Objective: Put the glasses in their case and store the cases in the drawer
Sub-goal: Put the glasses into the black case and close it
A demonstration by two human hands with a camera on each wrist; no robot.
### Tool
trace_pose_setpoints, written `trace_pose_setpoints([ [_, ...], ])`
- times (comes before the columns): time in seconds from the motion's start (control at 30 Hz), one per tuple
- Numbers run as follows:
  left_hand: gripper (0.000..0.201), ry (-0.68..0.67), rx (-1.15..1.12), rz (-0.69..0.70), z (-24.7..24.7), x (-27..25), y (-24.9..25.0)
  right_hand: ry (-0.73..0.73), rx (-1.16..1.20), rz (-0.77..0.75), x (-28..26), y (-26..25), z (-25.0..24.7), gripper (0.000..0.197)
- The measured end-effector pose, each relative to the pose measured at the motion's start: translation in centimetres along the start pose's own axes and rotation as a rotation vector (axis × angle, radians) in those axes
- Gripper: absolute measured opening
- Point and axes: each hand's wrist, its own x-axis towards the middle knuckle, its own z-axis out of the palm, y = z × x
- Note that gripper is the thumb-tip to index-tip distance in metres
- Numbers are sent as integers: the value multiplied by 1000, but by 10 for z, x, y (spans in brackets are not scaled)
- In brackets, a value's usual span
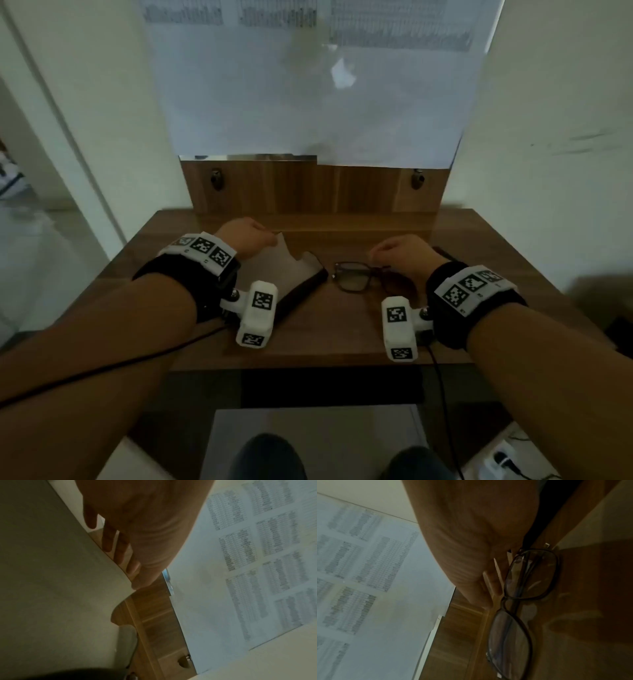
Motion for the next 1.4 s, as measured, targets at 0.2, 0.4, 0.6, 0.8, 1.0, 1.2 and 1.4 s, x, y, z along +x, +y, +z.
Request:
trace_pose_setpoints([
  [0.2,41,-151,173,-110,-7,2,-23,-19,-157,45,3,0,5,17],
  [0.4,42,-212,257,-137,-11,4,-35,-18,-246,57,1,-1,2,20],
  [0.6,44,-276,334,-110,-5,3,-32,-41,-350,48,0,2,-5,23],
  [0.8,44,-231,265,-39,0,4,-28,27,-243,-2,5,3,-13,23],
  [1.0,41,-183,92,11,17,14,-21,0,-256,-193,3,-16,-19,23],
  [1.2,40,-211,-17,72,34,26,-9,-91,-365,-362,1,-36,-18,17],
  [1.4,36,-233,-65,129,39,30,-9,-176,-459,-435,1,-54,-7,21],
])
